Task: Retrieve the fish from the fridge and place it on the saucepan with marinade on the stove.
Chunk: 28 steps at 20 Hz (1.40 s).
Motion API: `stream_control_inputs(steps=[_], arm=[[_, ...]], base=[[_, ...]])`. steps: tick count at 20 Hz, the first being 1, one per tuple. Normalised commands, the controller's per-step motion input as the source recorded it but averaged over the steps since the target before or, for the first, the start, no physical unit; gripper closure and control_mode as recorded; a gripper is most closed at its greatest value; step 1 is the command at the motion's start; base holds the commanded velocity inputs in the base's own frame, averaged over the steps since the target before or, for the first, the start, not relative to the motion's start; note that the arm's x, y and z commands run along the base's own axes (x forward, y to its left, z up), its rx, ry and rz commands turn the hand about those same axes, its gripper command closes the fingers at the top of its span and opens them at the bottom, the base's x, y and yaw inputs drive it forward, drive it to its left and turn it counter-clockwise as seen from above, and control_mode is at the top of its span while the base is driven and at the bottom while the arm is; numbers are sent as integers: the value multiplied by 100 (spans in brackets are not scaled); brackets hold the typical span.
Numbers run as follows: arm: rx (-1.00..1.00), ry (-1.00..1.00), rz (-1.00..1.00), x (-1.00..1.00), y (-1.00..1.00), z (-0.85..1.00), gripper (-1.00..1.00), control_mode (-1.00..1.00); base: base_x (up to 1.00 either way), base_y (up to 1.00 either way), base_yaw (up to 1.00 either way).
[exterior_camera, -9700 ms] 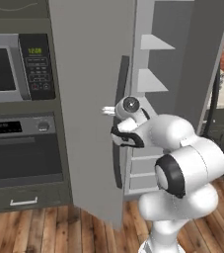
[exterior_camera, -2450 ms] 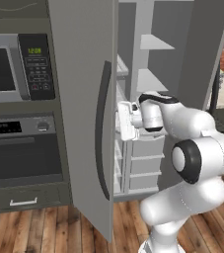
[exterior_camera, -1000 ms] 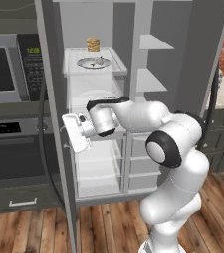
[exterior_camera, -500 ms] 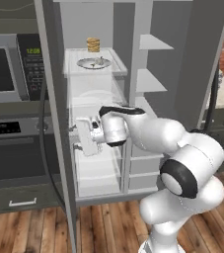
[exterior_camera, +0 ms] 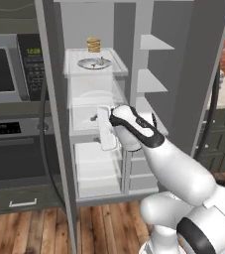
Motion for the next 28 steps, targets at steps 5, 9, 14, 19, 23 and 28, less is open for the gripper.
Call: stream_control_inputs(steps=[5, 9, 14, 19, 23, 28], arm=[[-1, 41, -45, -32, -37, 85, -100, -100], [-5, 24, -42, -52, -56, 39, -100, -100], [0, 8, -42, -65, -59, 3, -100, -100], [8, 0, -34, -38, -70, 13, -100, -100], [7, 0, -1, -18, -58, 16, -100, -100], [3, 0, 7, -30, -35, 2, -100, -100]], base=[[0, 0, 0], [0, 0, 0], [0, 0, 0], [0, 0, 0], [0, 0, 0], [0, 0, 0]])
